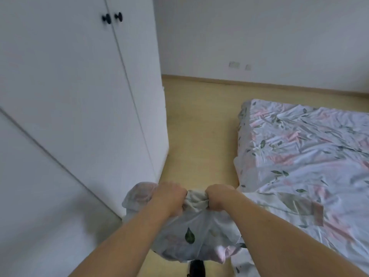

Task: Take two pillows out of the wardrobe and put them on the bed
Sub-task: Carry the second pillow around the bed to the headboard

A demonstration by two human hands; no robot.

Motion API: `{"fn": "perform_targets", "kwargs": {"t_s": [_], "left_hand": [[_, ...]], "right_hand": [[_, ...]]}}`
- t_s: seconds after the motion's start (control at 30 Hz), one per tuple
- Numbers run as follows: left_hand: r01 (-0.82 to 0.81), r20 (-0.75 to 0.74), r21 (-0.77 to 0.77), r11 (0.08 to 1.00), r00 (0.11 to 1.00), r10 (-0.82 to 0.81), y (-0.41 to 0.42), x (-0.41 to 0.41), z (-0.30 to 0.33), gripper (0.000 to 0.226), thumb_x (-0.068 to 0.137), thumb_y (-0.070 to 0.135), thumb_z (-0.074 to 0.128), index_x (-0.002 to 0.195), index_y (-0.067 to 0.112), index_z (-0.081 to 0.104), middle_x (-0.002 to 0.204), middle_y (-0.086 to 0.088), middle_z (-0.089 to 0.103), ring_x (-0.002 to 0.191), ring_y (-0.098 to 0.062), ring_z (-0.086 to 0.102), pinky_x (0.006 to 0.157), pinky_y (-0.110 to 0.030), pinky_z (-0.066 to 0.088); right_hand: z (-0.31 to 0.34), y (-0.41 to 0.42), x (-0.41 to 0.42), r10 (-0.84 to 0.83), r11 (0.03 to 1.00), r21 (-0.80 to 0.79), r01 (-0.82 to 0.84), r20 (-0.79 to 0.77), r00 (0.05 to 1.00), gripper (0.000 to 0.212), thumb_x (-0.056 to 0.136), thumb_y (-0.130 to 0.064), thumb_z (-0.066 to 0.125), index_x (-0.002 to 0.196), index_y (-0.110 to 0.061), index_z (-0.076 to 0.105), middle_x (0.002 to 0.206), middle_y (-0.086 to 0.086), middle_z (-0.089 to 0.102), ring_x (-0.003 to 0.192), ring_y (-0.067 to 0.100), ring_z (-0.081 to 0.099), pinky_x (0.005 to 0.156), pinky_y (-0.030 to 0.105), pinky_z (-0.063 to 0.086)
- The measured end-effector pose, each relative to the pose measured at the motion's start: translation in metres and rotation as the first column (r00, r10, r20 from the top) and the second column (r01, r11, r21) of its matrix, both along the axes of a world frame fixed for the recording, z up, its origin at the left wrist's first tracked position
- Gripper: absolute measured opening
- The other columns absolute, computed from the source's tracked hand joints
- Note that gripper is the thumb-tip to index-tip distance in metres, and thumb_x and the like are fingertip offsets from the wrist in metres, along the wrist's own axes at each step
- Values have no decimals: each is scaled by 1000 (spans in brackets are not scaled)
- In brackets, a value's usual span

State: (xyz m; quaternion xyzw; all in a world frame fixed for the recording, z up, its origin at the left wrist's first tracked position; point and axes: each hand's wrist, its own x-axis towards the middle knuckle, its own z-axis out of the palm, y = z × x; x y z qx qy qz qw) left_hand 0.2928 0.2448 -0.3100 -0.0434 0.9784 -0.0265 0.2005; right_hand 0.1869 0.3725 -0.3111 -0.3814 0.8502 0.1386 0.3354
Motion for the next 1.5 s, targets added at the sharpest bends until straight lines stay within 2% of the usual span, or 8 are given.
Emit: {"fn": "perform_targets", "kwargs": {"t_s": [0.27,0.4,0.5,0.67,0.83,0.97,1.2,1.5], "left_hand": [[313,-46,26,949,949,-311,41,-232,39,18,84,18,51,93,17,67,101,-10,69,96,-32,65,75,-35,47],[427,-71,127,895,904,-421,62,-331,66,15,82,12,52,89,15,65,99,-10,68,94,-31,64,75,-32,48],[521,-119,175,835,853,-507,53,-405,71,14,79,10,53,86,12,65,96,-11,66,91,-31,63,76,-36,52],[598,-200,186,780,800,-566,2,-524,65,16,81,11,53,90,15,65,102,-5,64,95,-27,62,77,-34,51],[606,-191,95,790,790,-583,-64,-631,69,17,83,15,51,91,21,66,99,-4,66,92,-27,64,75,-34,51],[621,-202,6,784,768,-607,-101,-723,87,21,86,16,49,96,23,66,104,-5,68,96,-28,65,75,-34,49],[707,-177,-75,703,684,-707,-116,-868,82,23,86,12,46,98,20,65,112,-7,66,103,-29,62,80,-35,47],[718,-114,-140,682,673,-731,-141,-1074,59,25,89,16,49,106,24,64,118,-6,66,109,-29,62,84,-36,47]], "right_hand": [[28,92,-165,-454,863,-263,430,-34,890,31,91,-31,53,117,-15,59,120,7,61,109,28,59,90,37,47],[39,128,-226,-626,730,-391,561,-51,778,20,90,-39,51,101,-22,52,110,4,63,101,27,60,77,32,43],[39,133,-275,-724,643,-426,637,-65,687,27,85,-39,54,108,-24,50,110,2,62,99,26,60,78,34,46],[36,108,-370,-799,592,-362,720,-148,583,5,90,-26,48,91,-21,49,101,4,60,88,24,59,69,31,44],[53,40,-471,-781,620,-344,705,-192,594,17,88,-20,46,98,-17,60,103,4,63,91,24,61,73,33,49],[73,-1,-552,-771,634,-365,682,-228,595,12,90,-19,46,91,-14,57,97,6,60,86,23,55,71,33,49],[61,-25,-683,-865,501,-367,784,-186,466,13,85,-21,50,73,-20,53,75,-2,53,74,23,57,61,29,47],[35,-51,-896,-888,452,-371,811,-101,449,17,83,-18,52,66,-21,52,70,-1,53,71,22,58,53,25,42]]}}
